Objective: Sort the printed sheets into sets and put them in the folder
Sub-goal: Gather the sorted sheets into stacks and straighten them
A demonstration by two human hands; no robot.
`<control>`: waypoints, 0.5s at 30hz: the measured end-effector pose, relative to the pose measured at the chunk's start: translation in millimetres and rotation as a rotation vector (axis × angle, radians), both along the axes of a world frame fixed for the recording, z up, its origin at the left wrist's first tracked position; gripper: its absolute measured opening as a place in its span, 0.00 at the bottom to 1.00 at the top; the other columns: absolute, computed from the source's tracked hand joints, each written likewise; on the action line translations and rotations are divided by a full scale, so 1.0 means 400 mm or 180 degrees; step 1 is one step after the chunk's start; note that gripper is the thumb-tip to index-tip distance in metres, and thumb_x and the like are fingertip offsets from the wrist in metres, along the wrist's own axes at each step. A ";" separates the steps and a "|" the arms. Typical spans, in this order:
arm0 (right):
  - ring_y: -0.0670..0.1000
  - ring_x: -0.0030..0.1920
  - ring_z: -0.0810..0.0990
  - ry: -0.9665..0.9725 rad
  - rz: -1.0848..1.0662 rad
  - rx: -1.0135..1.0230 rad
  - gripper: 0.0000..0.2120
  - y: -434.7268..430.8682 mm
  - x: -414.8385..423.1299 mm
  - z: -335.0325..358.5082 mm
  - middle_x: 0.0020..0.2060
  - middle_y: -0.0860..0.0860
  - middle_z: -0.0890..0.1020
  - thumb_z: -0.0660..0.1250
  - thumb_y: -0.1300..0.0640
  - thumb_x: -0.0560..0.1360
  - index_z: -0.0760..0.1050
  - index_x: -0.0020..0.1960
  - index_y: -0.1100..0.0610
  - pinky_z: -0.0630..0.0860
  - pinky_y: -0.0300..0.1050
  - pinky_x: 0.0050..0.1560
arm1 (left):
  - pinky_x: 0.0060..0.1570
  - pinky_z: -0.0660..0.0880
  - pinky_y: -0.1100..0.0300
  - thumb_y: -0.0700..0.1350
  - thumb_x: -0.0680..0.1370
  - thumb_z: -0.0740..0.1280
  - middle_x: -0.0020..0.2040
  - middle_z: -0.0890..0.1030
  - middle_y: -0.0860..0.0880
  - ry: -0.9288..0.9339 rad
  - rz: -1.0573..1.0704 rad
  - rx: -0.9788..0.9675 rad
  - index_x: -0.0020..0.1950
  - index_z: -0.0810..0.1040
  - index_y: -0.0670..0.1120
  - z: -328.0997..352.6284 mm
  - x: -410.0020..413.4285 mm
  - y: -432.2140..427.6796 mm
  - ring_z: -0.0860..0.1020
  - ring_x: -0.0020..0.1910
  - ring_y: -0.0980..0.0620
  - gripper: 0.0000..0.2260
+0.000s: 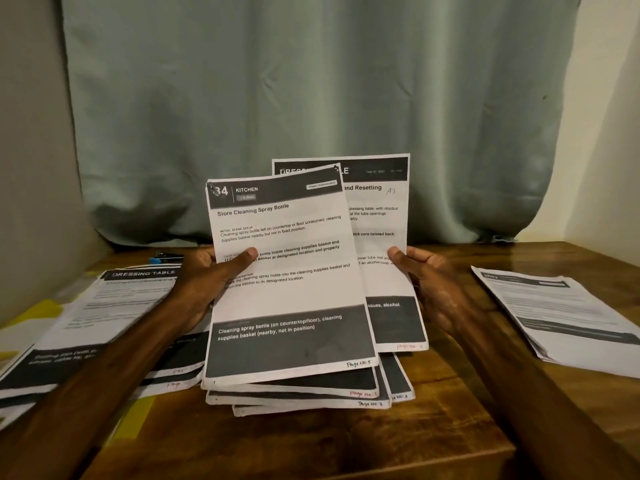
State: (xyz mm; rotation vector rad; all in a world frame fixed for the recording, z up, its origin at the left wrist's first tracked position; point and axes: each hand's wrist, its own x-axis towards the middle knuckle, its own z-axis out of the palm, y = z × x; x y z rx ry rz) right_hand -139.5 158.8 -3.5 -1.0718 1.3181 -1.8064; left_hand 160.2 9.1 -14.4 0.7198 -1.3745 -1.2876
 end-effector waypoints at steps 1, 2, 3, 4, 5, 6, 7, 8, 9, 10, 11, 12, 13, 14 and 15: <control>0.62 0.55 0.85 0.0001 0.0007 -0.0003 0.11 -0.001 0.001 -0.002 0.53 0.58 0.87 0.72 0.55 0.78 0.82 0.57 0.60 0.81 0.59 0.60 | 0.44 0.84 0.57 0.43 0.75 0.76 0.51 0.87 0.46 0.0020 -0.0010 -0.0003 0.59 0.83 0.41 0.001 -0.001 0.003 0.87 0.49 0.46 0.14; 0.61 0.55 0.86 0.0013 0.0021 -0.0010 0.12 -0.002 0.002 -0.003 0.53 0.58 0.87 0.72 0.55 0.77 0.82 0.57 0.60 0.82 0.56 0.58 | 0.43 0.84 0.58 0.42 0.75 0.76 0.51 0.87 0.45 0.0053 -0.0020 -0.0002 0.59 0.83 0.40 0.001 -0.003 0.006 0.87 0.49 0.45 0.14; 0.60 0.54 0.86 0.0033 0.0035 -0.0019 0.12 -0.003 0.002 -0.004 0.53 0.58 0.87 0.72 0.54 0.77 0.82 0.58 0.60 0.83 0.54 0.55 | 0.43 0.83 0.58 0.41 0.75 0.75 0.51 0.87 0.45 0.0077 -0.0032 -0.0003 0.58 0.83 0.40 0.001 -0.004 0.008 0.86 0.49 0.45 0.13; 0.59 0.52 0.86 0.0045 0.0040 -0.0022 0.12 -0.004 0.003 -0.005 0.52 0.58 0.87 0.71 0.54 0.77 0.82 0.58 0.60 0.84 0.52 0.53 | 0.43 0.83 0.58 0.41 0.75 0.75 0.51 0.87 0.44 0.0095 -0.0047 0.0007 0.58 0.83 0.39 0.002 -0.005 0.010 0.86 0.49 0.45 0.13; 0.59 0.52 0.87 0.0047 0.0042 -0.0025 0.12 -0.004 0.003 -0.006 0.52 0.58 0.87 0.71 0.54 0.78 0.82 0.57 0.60 0.84 0.51 0.52 | 0.42 0.83 0.58 0.41 0.75 0.75 0.51 0.87 0.44 0.0099 -0.0059 0.0018 0.58 0.83 0.39 0.004 -0.006 0.014 0.86 0.48 0.45 0.13; 0.59 0.52 0.87 0.0033 0.0042 -0.0022 0.12 -0.004 0.004 -0.007 0.52 0.58 0.87 0.71 0.54 0.78 0.82 0.57 0.60 0.84 0.52 0.53 | 0.42 0.83 0.58 0.41 0.75 0.75 0.51 0.87 0.44 0.0095 -0.0077 0.0034 0.58 0.83 0.39 0.004 -0.006 0.017 0.87 0.48 0.44 0.13; 0.60 0.53 0.86 0.0011 0.0044 -0.0014 0.12 -0.004 0.004 -0.008 0.52 0.58 0.87 0.71 0.54 0.78 0.82 0.57 0.61 0.83 0.54 0.55 | 0.41 0.83 0.58 0.41 0.75 0.75 0.51 0.87 0.44 0.0093 -0.0099 0.0047 0.59 0.83 0.39 0.004 -0.006 0.019 0.87 0.48 0.44 0.13; 0.61 0.54 0.86 -0.0004 0.0049 -0.0002 0.13 -0.004 0.005 -0.008 0.52 0.58 0.87 0.71 0.54 0.78 0.82 0.58 0.61 0.82 0.56 0.57 | 0.41 0.83 0.57 0.41 0.75 0.75 0.51 0.87 0.43 0.0095 -0.0123 0.0065 0.59 0.83 0.39 0.004 -0.006 0.020 0.87 0.48 0.44 0.13; 0.62 0.55 0.85 -0.0018 0.0043 0.0009 0.13 -0.005 0.005 -0.008 0.52 0.58 0.87 0.71 0.55 0.78 0.82 0.58 0.61 0.82 0.58 0.59 | 0.41 0.83 0.57 0.41 0.75 0.75 0.51 0.87 0.43 0.0095 -0.0139 0.0072 0.59 0.83 0.38 0.005 -0.005 0.022 0.86 0.48 0.43 0.13; 0.63 0.55 0.85 -0.0029 0.0034 0.0016 0.12 -0.005 0.005 -0.008 0.52 0.58 0.87 0.71 0.55 0.78 0.82 0.58 0.61 0.81 0.58 0.59 | 0.42 0.84 0.56 0.41 0.75 0.75 0.52 0.87 0.43 0.0095 -0.0147 0.0077 0.59 0.83 0.38 0.005 -0.004 0.024 0.86 0.49 0.43 0.14; 0.63 0.56 0.85 -0.0046 0.0021 0.0021 0.12 -0.006 0.006 -0.009 0.52 0.58 0.87 0.71 0.55 0.78 0.82 0.57 0.61 0.81 0.59 0.60 | 0.43 0.84 0.55 0.41 0.75 0.75 0.52 0.87 0.43 0.0095 -0.0156 0.0074 0.59 0.83 0.39 0.006 -0.005 0.026 0.86 0.49 0.43 0.14; 0.64 0.56 0.85 -0.0070 0.0014 0.0027 0.12 -0.007 0.006 -0.009 0.52 0.59 0.87 0.72 0.55 0.77 0.82 0.57 0.61 0.80 0.60 0.61 | 0.43 0.84 0.55 0.41 0.75 0.75 0.52 0.87 0.43 0.0083 -0.0159 0.0075 0.59 0.83 0.39 0.006 -0.005 0.028 0.86 0.49 0.42 0.14; 0.64 0.56 0.84 -0.0089 0.0013 0.0031 0.12 -0.008 0.005 -0.010 0.52 0.59 0.87 0.72 0.55 0.77 0.82 0.57 0.61 0.80 0.61 0.61 | 0.43 0.84 0.54 0.41 0.75 0.75 0.52 0.87 0.43 0.0064 -0.0166 0.0070 0.59 0.83 0.39 0.006 -0.005 0.031 0.86 0.49 0.42 0.14; 0.64 0.56 0.84 -0.0096 0.0020 0.0031 0.13 -0.009 0.005 -0.011 0.52 0.59 0.87 0.72 0.55 0.77 0.82 0.57 0.61 0.79 0.62 0.62 | 0.43 0.84 0.54 0.41 0.75 0.75 0.52 0.87 0.43 0.0053 -0.0172 0.0067 0.59 0.83 0.40 0.009 -0.005 0.034 0.86 0.49 0.42 0.13; 0.64 0.56 0.84 -0.0099 0.0032 0.0031 0.13 -0.010 0.004 -0.012 0.52 0.59 0.87 0.72 0.55 0.77 0.82 0.57 0.62 0.79 0.63 0.62 | 0.42 0.84 0.55 0.41 0.75 0.75 0.51 0.87 0.44 0.0059 -0.0179 0.0064 0.59 0.83 0.40 0.010 -0.005 0.037 0.86 0.48 0.43 0.13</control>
